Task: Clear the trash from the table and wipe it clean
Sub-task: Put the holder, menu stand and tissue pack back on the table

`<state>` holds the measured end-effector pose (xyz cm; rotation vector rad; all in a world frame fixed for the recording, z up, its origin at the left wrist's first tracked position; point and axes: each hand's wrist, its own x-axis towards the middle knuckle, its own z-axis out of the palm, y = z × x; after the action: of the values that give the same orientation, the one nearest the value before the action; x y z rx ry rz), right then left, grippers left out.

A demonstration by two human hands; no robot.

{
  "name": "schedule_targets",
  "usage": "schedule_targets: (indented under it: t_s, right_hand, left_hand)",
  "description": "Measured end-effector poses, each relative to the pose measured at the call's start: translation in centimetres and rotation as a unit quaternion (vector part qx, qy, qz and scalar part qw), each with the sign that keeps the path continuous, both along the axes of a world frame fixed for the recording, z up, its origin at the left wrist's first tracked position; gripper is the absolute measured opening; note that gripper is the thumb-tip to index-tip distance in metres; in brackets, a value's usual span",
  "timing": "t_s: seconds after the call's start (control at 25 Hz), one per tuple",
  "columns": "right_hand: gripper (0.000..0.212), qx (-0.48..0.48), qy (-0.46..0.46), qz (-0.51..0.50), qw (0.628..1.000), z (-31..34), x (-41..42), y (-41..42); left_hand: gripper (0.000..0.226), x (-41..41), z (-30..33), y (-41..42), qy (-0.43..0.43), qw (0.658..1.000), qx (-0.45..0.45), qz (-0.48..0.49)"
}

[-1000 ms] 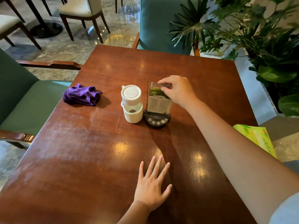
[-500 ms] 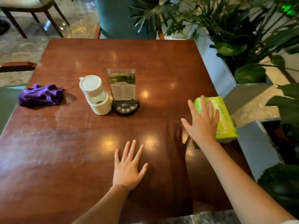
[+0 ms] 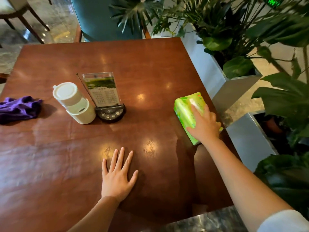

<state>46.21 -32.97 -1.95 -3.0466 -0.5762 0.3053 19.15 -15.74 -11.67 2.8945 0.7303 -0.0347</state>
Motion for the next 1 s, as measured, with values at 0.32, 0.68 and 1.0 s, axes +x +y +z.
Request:
schedule_targets:
  t_s: [0.32, 0.68, 1.0]
  right_hand:
    - [0.115, -0.026, -0.004, 0.284, 0.958, 0.6, -1.3, 1.0]
    - [0.102, -0.007, -0.043, 0.256, 0.966, -0.4, -0.8, 3.6]
    - [0.094, 0.029, -0.053, 0.282, 0.957, -1.0, 0.5, 8.5]
  left_hand:
    - [0.067, 0.0, 0.1, 0.1, -0.005, 1.000, -0.008, 0.000]
    - [0.067, 0.0, 0.3, 0.0, -0.006, 1.000, -0.015, 0.002]
    - [0.068, 0.0, 0.2, 0.1, 0.006, 1.000, -0.029, 0.007]
